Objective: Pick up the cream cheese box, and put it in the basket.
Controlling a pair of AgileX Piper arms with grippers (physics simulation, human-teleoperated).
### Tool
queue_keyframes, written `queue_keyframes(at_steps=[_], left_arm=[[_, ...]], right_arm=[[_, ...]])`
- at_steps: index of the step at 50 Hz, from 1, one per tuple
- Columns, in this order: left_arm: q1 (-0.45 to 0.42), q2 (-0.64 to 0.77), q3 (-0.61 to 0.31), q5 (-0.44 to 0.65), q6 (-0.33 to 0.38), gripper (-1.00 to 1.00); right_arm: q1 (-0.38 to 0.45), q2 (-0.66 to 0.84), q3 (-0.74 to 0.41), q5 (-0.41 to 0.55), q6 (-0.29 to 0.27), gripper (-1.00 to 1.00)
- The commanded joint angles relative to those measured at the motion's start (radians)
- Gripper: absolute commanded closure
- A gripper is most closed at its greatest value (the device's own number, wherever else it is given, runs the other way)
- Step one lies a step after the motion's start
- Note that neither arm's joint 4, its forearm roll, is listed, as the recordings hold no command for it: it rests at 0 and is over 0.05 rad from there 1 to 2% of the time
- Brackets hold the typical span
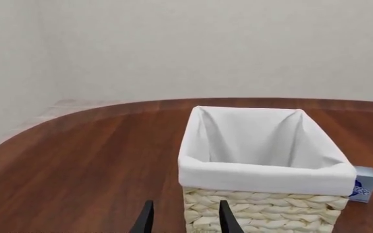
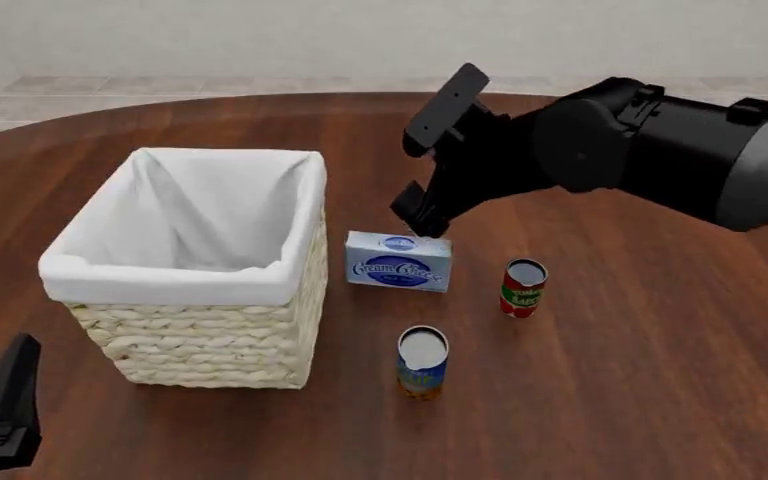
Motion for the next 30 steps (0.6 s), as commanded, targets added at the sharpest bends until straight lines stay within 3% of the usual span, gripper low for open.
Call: queue_keyframes(at_steps=[1, 18, 30], left_arm=[[0.006, 0.009, 0.003, -0.004, 0.002, -1.00], [0.000, 0.076, 0.010, -0.045, 0.014, -1.00], [0.008, 0.106, 0.011, -0.062, 0.020, -1.00]], right_arm=[[-0.021, 0.094, -0.081, 0.018, -0.027, -1.00], [-0.072, 0.214, -0.156, 0.042, -0.114, -1.00], [-0.063, 0.261, -0.200, 0.060, -0.126, -1.00]])
